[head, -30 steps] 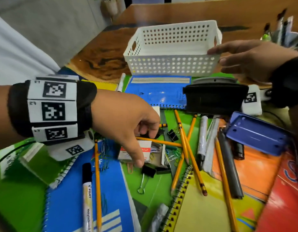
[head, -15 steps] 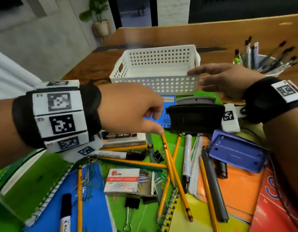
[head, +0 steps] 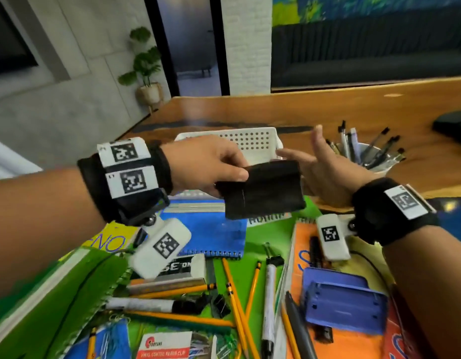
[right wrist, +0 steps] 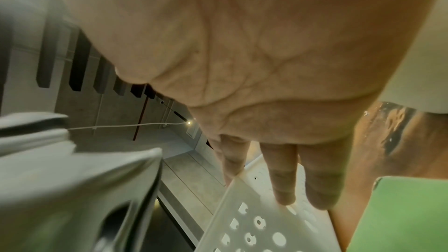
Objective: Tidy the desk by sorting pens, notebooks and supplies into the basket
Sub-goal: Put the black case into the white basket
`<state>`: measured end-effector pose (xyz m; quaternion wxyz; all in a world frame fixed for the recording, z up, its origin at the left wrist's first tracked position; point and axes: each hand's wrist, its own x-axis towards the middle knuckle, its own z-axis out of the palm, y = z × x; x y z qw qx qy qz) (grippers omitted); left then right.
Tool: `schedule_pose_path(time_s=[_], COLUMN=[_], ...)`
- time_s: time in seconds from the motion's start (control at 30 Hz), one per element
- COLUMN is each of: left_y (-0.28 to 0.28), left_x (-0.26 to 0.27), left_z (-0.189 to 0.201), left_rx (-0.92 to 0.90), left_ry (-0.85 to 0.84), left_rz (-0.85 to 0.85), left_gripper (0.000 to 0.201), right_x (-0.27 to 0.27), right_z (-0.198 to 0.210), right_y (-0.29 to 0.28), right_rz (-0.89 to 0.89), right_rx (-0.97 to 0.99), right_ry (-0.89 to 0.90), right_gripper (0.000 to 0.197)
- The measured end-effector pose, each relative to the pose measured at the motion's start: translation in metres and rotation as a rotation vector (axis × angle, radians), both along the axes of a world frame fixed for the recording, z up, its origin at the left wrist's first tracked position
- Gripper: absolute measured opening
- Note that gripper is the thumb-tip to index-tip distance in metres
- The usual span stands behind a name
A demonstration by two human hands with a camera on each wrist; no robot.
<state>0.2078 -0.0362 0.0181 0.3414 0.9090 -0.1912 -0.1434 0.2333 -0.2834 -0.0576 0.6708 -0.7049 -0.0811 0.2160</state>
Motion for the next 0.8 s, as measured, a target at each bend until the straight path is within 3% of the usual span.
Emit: schedule_pose_path(time_s=[0.07,0.13,0.27,0.37,0.47,0.53,0.6,0.63,0.73,0.8], left_y=[0.007,0.011,0.0,-0.018,-0.029,-0.035,-0.04,-0.04,-0.035,-0.03], left_x=[0.016,0.038,0.078,0.098,0.109,0.108,0.101,0.099,0.101,0.1], left_z=[0.015,0.026,0.016,-0.01,-0.032,-0.04,-0.037,-0.036,-0.038,-0.041], left_rx=[-0.147,-0.163,0.023,0.206,0.285,0.417,0.59,0.604,0.336,0.25], left_ry=[0.012,-0.081,-0.196,-0.311,-0.361,-0.302,-0.154,-0.076,0.234,0.318], left_rz=[0.125,0.216,0.308,0.29,0.28,0.102,-0.034,-0.015,0.057,0.079], left_gripper=[0.011,0.013,0.014,0.023,0.017,0.009,0.036,0.048,0.062,0.064], right_x=[0.003,0.006,0.003,0.003,0.003,0.002,0.002,0.002,0.003,0.003], right_z=[-0.003,-0.004,-0.002,-0.003,-0.006,-0.006,-0.006,-0.005,-0.005,-0.005], right_y=[0.002,0.003,0.003,0.005,0.006,0.006,0.005,0.005,0.005,0.005], right_rz=[-0.007,-0.032,-0.11,-0.113,-0.109,-0.115,-0.119,-0.124,-0.109,-0.092], right_rx=[0.027,-0.034,-0.074,-0.094,-0.117,-0.113,-0.111,-0.113,-0.132,-0.147], right_ry=[-0.012,-0.021,-0.033,-0.059,-0.077,-0.081,-0.092,-0.096,-0.113,-0.126], right_gripper=[0.123,0.133,0.12,0.125,0.123,0.118,0.12,0.118,0.117,0.119])
